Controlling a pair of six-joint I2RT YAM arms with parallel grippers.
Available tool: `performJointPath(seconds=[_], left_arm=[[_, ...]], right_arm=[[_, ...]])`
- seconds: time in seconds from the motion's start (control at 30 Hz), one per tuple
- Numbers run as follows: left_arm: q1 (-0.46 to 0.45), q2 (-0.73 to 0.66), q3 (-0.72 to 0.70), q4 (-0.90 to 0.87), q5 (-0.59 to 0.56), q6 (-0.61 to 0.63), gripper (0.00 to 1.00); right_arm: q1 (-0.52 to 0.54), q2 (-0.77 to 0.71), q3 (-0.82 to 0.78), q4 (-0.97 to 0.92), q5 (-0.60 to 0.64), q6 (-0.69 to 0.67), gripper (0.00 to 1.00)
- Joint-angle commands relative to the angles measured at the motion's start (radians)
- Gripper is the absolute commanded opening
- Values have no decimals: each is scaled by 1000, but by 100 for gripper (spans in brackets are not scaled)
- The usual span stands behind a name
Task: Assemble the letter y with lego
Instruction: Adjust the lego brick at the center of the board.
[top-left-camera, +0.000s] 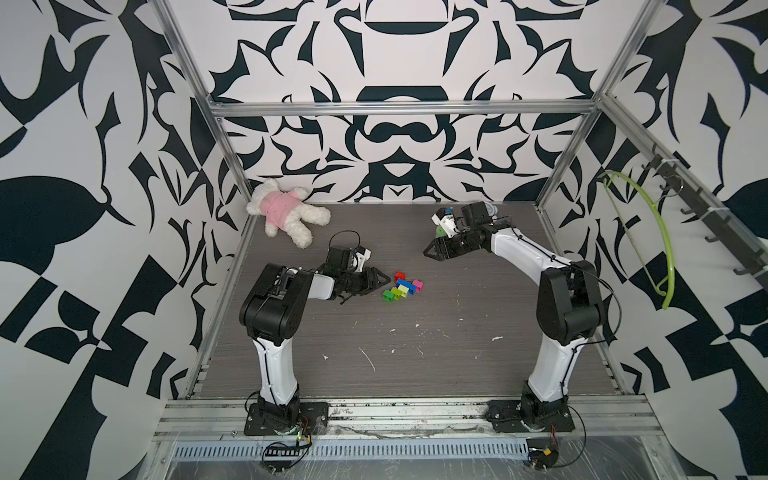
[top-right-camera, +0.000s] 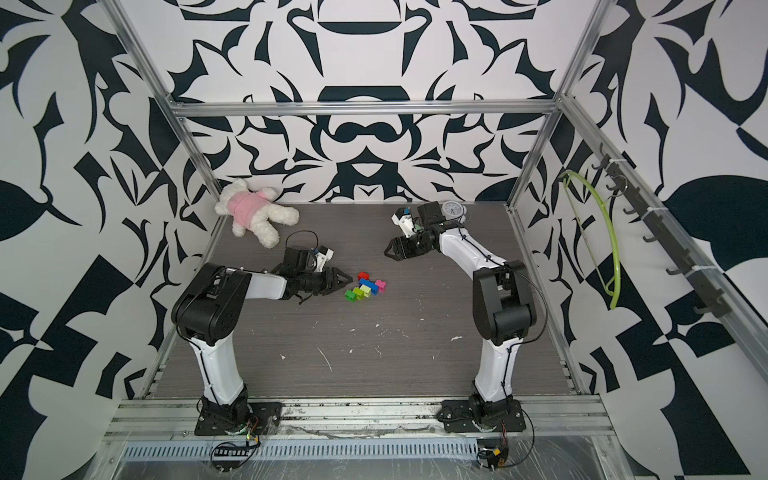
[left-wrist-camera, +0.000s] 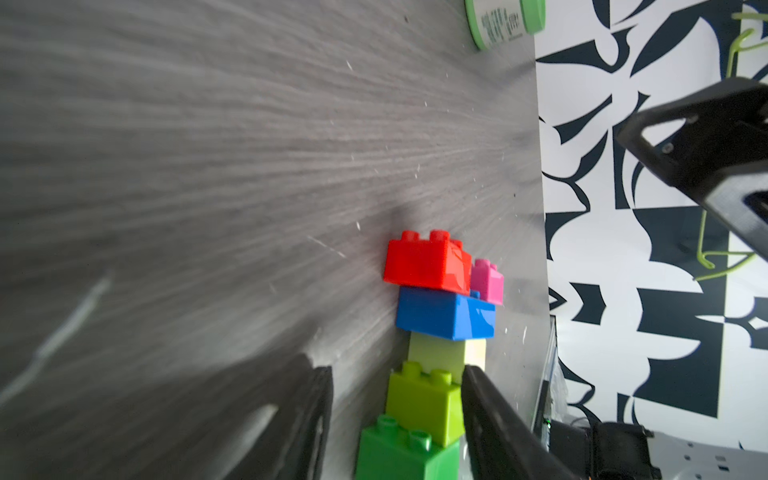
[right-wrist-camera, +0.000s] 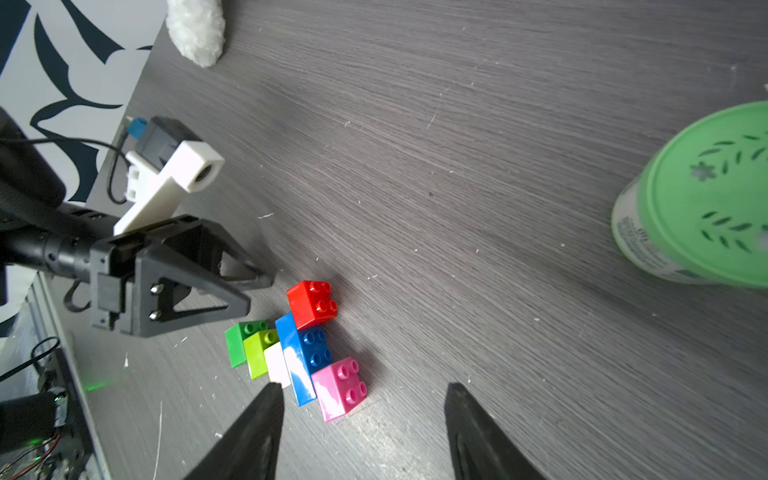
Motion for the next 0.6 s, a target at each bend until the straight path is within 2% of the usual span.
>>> performJointPath(seconds=[0.0, 0.57], left_arm=[[-15, 40, -52, -164, -28, -8, 56], [-67, 38, -76, -133, 39, -43, 55]], right_arm=[[2, -39, -45, 100, 32, 62, 64], [-8, -93, -117, 143, 55, 82, 64]])
